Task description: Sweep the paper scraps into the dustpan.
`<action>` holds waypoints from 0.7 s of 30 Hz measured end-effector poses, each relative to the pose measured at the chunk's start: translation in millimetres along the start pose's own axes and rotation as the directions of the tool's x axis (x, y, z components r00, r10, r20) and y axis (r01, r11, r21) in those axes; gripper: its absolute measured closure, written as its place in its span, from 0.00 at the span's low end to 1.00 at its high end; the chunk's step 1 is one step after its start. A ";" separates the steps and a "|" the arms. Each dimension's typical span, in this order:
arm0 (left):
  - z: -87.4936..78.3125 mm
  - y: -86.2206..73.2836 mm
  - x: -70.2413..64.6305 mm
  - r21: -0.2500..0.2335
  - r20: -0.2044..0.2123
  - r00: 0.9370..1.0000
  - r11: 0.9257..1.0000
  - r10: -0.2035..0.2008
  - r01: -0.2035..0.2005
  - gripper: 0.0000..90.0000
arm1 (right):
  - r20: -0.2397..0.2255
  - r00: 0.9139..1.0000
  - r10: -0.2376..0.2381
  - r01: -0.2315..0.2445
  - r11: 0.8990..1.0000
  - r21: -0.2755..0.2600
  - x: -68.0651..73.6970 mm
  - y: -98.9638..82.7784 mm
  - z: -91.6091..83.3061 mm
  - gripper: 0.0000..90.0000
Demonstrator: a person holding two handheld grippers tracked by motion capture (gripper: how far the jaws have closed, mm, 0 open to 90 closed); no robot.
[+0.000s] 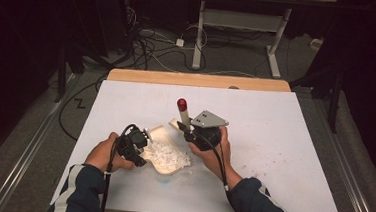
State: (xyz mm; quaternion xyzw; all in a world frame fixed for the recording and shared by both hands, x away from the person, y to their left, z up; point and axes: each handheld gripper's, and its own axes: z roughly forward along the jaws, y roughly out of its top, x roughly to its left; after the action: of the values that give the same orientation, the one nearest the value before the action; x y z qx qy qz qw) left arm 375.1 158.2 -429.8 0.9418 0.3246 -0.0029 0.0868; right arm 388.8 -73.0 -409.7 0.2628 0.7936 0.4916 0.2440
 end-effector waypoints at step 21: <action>-1.8 -14.7 5.3 0.012 -0.001 1.000 1.000 0.015 -0.015 0.70 | -0.099 0.995 0.032 -0.043 0.993 -0.107 5.8 33.0 -25.8 0.80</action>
State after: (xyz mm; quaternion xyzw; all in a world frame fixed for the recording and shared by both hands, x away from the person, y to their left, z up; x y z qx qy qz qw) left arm 370.2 173.1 -430.7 0.9447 0.3177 -0.0038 0.0809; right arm 373.6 -73.6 -370.3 0.2396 0.7714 0.5510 0.2096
